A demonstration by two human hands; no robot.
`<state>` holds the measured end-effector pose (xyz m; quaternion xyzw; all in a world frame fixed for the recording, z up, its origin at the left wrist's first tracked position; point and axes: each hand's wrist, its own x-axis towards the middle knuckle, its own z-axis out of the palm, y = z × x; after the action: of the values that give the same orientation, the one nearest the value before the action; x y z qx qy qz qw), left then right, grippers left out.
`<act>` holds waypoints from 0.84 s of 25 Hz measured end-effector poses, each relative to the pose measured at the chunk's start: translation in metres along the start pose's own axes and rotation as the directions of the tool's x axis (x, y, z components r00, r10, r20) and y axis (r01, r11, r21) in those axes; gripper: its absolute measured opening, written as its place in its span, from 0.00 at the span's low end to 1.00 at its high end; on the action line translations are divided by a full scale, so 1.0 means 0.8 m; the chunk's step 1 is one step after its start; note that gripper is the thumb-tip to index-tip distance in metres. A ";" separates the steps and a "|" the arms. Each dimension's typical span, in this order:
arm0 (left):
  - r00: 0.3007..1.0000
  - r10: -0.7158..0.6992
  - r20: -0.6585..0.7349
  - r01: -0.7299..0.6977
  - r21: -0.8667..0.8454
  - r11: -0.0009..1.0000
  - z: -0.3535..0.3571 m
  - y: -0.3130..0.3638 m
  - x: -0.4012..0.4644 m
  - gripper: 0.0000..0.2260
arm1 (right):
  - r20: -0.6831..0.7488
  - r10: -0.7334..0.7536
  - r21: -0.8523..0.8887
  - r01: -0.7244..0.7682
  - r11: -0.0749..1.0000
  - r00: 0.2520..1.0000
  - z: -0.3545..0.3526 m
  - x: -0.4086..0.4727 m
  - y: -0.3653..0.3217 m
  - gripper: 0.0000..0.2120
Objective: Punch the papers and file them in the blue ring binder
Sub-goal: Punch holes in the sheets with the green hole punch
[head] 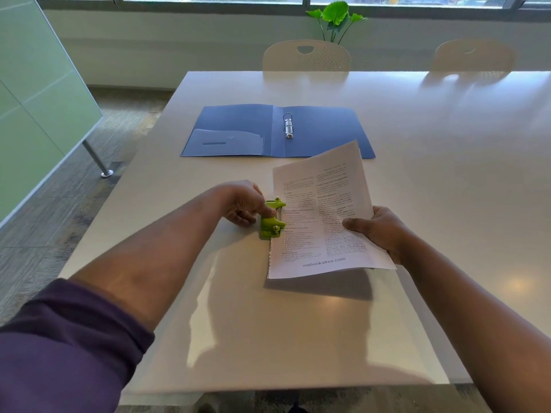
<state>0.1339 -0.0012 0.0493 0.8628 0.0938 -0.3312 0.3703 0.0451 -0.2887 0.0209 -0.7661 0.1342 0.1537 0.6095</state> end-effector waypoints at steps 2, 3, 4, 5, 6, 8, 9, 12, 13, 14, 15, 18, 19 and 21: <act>0.998 -0.069 0.014 0.068 0.084 0.994 -0.006 0.002 0.010 0.25 | 0.005 0.008 0.002 -0.008 1.000 1.000 0.000 0.000 0.000 0.14; 0.994 -0.106 0.024 0.102 0.116 0.988 -0.008 0.001 0.015 0.27 | 0.008 0.009 0.006 -0.009 1.000 1.000 -0.001 0.000 0.001 0.13; 0.990 -0.135 0.028 0.129 0.145 0.981 -0.010 0.001 0.019 0.28 | 0.009 0.009 0.012 -0.009 1.000 1.000 -0.002 0.002 0.002 0.12; 0.989 -0.149 0.025 0.142 0.176 0.974 -0.010 0.000 0.022 0.28 | 0.012 0.007 0.014 -0.008 1.000 1.000 -0.002 0.003 0.002 0.11; 0.989 -0.148 0.012 0.142 0.209 0.968 -0.010 -0.002 0.024 0.28 | 0.015 0.004 0.010 -0.004 1.000 1.000 -0.003 0.004 0.003 0.10; 0.993 -0.115 -0.027 0.118 0.261 0.958 -0.008 -0.005 0.026 0.26 | 0.015 -0.001 0.006 0.001 1.000 1.000 -0.004 0.006 0.005 0.09; 0.994 -0.103 -0.034 0.108 0.269 0.957 -0.008 -0.006 0.028 0.26 | 0.012 0.000 0.007 0.000 1.000 1.000 -0.005 0.008 0.007 0.10; 0.996 -0.088 -0.021 0.090 0.221 0.971 -0.008 -0.010 0.029 0.23 | 0.001 -0.003 0.007 0.003 1.000 1.000 -0.005 0.011 0.009 0.11; 0.997 -0.080 -0.021 0.082 0.202 0.976 -0.007 -0.012 0.028 0.23 | -0.004 -0.005 0.010 0.005 1.000 1.000 -0.005 0.012 0.009 0.12; 0.997 -0.072 -0.027 0.076 0.190 0.979 -0.006 -0.013 0.026 0.23 | -0.008 -0.007 0.011 0.007 1.000 1.000 -0.005 0.012 0.010 0.12; 0.997 -0.065 -0.033 0.070 0.181 0.981 -0.004 -0.014 0.024 0.22 | -0.008 -0.010 0.011 0.010 1.000 1.000 -0.004 0.011 0.010 0.11; 0.998 -0.040 -0.052 0.046 0.125 0.991 0.003 -0.020 0.015 0.21 | -0.003 -0.015 0.017 0.015 1.000 1.000 -0.003 0.009 0.009 0.11; 0.998 -0.025 -0.060 0.032 0.108 0.994 0.004 -0.022 0.011 0.20 | 0.000 -0.021 0.020 0.021 1.000 1.000 -0.002 0.007 0.008 0.11; 0.997 0.006 -0.077 0.001 0.089 0.996 0.007 -0.025 0.006 0.19 | 0.000 -0.034 0.022 0.034 0.999 0.999 -0.002 0.005 0.008 0.10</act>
<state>0.1267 0.0090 0.0319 0.8908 0.0920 -0.3008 0.3280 0.0465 -0.2918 0.0137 -0.7615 0.1226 0.1418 0.6205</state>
